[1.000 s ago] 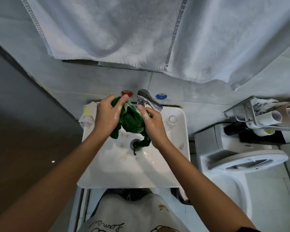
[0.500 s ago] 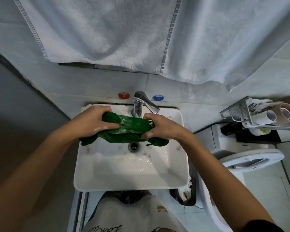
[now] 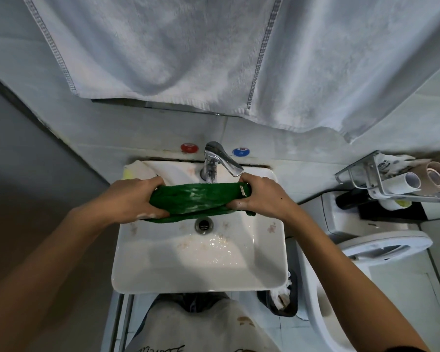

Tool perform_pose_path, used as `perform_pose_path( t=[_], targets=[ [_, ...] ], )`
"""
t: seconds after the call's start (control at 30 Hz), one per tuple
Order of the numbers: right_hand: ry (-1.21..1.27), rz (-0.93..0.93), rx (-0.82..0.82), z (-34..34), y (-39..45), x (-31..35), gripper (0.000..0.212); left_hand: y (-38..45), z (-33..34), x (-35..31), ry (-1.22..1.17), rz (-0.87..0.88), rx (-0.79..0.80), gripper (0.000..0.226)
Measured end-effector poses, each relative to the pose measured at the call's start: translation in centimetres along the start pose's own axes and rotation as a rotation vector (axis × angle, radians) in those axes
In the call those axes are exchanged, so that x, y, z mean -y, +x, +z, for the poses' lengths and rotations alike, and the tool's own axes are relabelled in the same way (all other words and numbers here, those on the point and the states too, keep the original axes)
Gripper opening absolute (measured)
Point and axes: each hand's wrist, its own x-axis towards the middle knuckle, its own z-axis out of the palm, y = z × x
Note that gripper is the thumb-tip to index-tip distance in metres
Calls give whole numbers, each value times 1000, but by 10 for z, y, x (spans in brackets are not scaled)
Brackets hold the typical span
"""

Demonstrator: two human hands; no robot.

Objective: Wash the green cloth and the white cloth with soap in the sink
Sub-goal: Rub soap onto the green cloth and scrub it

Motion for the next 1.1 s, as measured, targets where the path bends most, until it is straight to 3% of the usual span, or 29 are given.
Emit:
perform_pose_path(
  t=[0.13, 0.2, 0.4, 0.5, 0.67, 0.83, 0.93, 1.0, 1.1],
  targets=[
    [371, -35, 45, 8, 1, -7, 32, 0, 0, 3, -39, -38, -19, 25],
    [553, -22, 18, 12, -1, -7, 18, 0, 3, 7, -197, -52, -28, 27],
    [1023, 173, -114, 30, 2, -9, 18, 4, 15, 14, -579, 21, -54, 19],
    [1185, 216, -130, 38, 1, -4, 19, 5, 23, 15, -758, -8, -149, 24],
    [1348, 225, -205, 50, 0, 17, 27, 6, 31, -11, -1211, -31, -368, 54],
    [1451, 154, -139, 58, 0, 49, 11, 11, 40, -45, -1461, -45, -329, 25],
    [1467, 150, -123, 60, 2, 63, 17, 18, 45, -62, -1376, -116, -505, 10],
    [1505, 143, -110, 58, 2, 70, 21, 23, 46, -71, -1296, -146, -607, 18],
    [1453, 114, -155, 55, 4, 78, 12, 27, 46, -80, -1369, -206, -637, 24]
  ],
)
